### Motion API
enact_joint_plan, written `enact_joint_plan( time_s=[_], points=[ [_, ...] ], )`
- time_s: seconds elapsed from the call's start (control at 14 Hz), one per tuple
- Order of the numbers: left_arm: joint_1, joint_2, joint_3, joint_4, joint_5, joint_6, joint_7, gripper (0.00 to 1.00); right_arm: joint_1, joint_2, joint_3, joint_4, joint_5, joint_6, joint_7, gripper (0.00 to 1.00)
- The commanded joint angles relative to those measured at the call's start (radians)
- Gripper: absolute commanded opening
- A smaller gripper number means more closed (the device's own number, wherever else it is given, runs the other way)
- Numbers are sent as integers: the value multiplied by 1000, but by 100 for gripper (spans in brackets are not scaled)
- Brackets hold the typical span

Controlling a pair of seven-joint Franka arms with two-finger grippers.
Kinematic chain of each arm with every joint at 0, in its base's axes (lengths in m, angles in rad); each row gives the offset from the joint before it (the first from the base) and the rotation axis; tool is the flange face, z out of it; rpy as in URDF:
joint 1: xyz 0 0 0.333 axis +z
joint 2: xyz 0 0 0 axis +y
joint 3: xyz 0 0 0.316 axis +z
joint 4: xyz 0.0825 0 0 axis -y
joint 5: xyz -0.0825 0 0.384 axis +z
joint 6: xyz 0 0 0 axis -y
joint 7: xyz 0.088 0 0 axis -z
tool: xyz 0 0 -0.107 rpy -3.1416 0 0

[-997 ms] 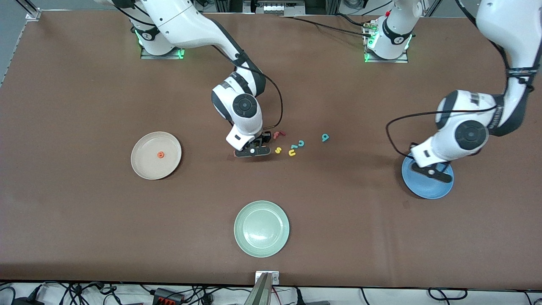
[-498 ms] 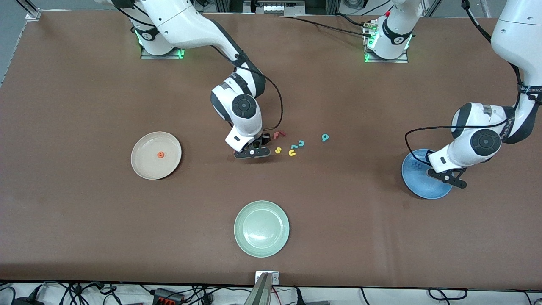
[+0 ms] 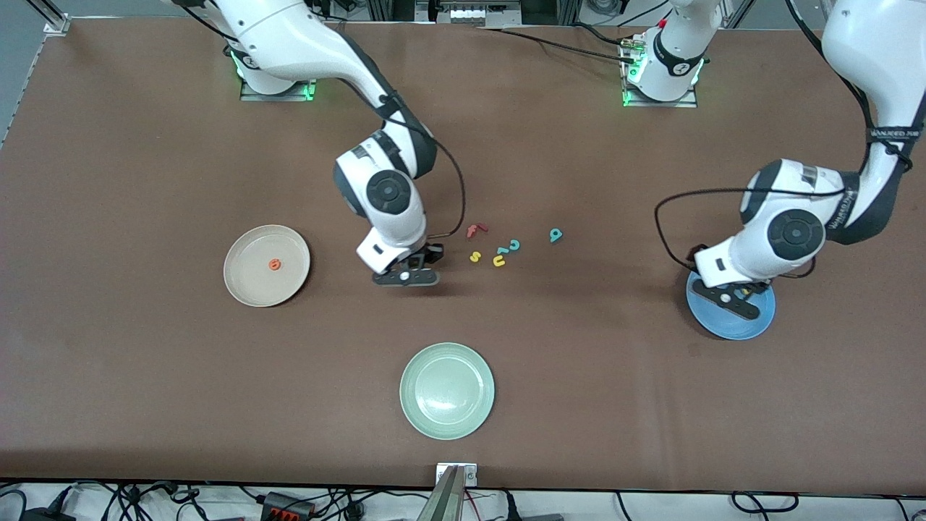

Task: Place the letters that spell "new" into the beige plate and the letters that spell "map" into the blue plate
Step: 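Release the n on the white plate while the left gripper grasps the b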

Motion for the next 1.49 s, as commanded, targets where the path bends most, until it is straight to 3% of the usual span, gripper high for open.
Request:
enact_joint_plan(
  time_s=[0.0,0.14,0.21,0.36,0.57,0.71,1.0,1.07,1.14,1.21,1.28,1.42],
  points=[
    [1,16,-86,-17,-87,-26,-173,100,-107,-51,8,-14,-15,-154,-42,21],
    [-20,55,-184,-22,-87,-17,-433,100,-172,-71,-4,-20,-15,-259,-96,21],
    [-70,75,-195,-20,-75,-9,-491,100,-207,-84,-6,-31,-15,-301,-152,21],
    [-184,86,-187,-38,-24,50,-489,100,-265,-102,-6,-70,-15,-335,-217,21],
    [-258,115,-190,-127,140,145,-472,100,-318,-104,-6,-116,-15,-323,-279,21],
    [-246,122,-187,-227,235,311,-467,100,-348,-91,-6,-124,-15,-308,-312,22],
    [-254,161,-186,-246,350,342,-469,97,-355,-75,-6,-184,-15,-213,-319,25],
    [-249,180,-186,-244,382,345,-469,89,-355,-75,-6,-198,-15,-191,-319,39],
    [-247,194,-187,-242,411,347,-470,78,-356,-76,-6,-196,-15,-191,-319,87],
    [-249,196,-186,-241,421,348,-470,67,-356,-84,-6,-192,-14,-200,-317,100],
    [-247,198,-184,-236,433,348,-470,59,-349,-103,-6,-186,-14,-214,-310,100],
    [-247,205,-181,-229,450,360,-470,59,-329,-125,3,-137,-12,-237,-308,100]
  ],
)
